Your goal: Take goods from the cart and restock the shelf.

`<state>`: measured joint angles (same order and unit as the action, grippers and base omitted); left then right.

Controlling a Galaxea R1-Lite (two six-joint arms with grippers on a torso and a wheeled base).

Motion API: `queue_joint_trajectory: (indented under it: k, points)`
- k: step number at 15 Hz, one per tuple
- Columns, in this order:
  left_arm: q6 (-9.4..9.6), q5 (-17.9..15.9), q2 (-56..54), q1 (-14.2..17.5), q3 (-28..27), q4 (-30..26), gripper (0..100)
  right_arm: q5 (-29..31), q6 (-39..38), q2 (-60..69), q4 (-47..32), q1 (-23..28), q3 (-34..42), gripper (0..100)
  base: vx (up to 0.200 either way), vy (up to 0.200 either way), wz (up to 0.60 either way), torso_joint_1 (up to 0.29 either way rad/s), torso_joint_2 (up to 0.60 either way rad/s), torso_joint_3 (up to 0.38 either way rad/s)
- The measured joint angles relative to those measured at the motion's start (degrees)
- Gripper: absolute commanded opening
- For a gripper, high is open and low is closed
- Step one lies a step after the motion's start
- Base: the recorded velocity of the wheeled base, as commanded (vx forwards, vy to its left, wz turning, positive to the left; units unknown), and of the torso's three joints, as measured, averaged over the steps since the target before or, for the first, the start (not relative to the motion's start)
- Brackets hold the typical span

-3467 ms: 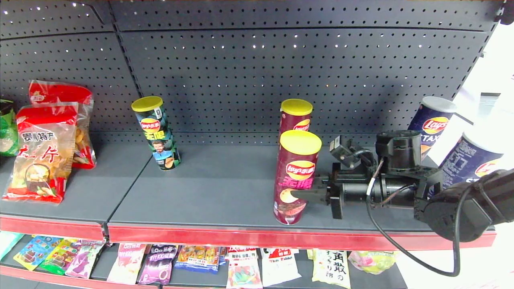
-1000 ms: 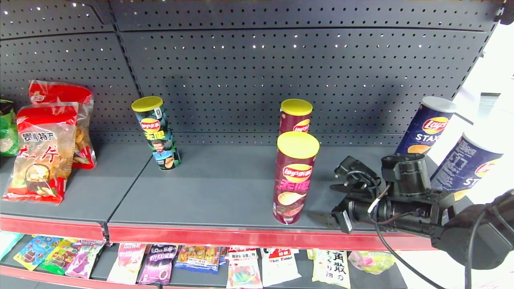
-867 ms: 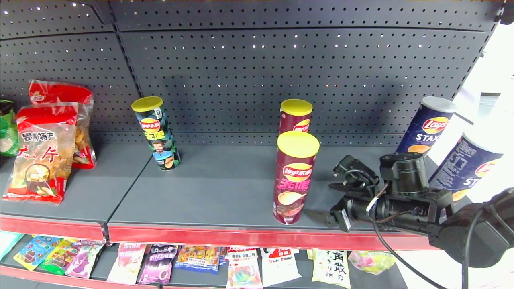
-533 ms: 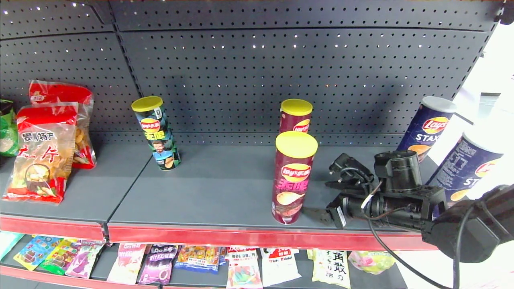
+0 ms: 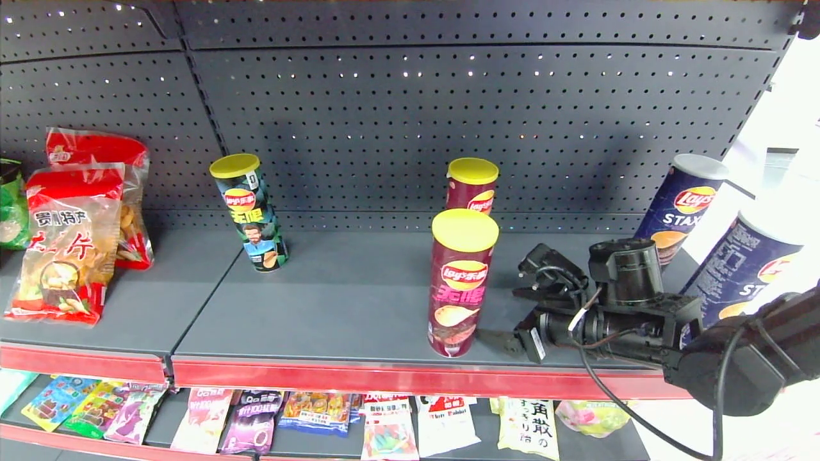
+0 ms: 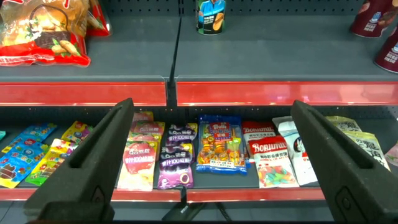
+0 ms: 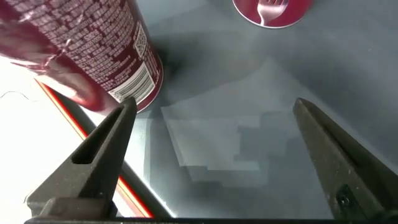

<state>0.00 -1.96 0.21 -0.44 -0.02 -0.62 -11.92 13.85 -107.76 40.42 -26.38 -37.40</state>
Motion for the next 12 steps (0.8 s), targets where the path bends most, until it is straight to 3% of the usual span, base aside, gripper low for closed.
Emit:
queue_joint_trajectory:
  k: [5,8,12]
  points:
    - [0.00,-0.02,0.00,0.00,0.02,0.00,100,-0.01,-1.71,1.89,-0.02,0.20,1.16,100,0.000,0.000,0.00,0.000,0.00,0.000]
    - [0.00,-0.04,0.00,0.00,-0.02,0.00,100,-0.06,-6.28,10.03,-1.67,0.59,4.46,100,0.000,0.000,0.00,0.000,0.00,0.000]
    - [0.00,-0.04,0.00,0.00,-0.02,0.00,100,-0.09,-8.85,29.29,-15.36,0.69,8.37,100,0.000,0.000,0.00,0.000,0.00,0.000]
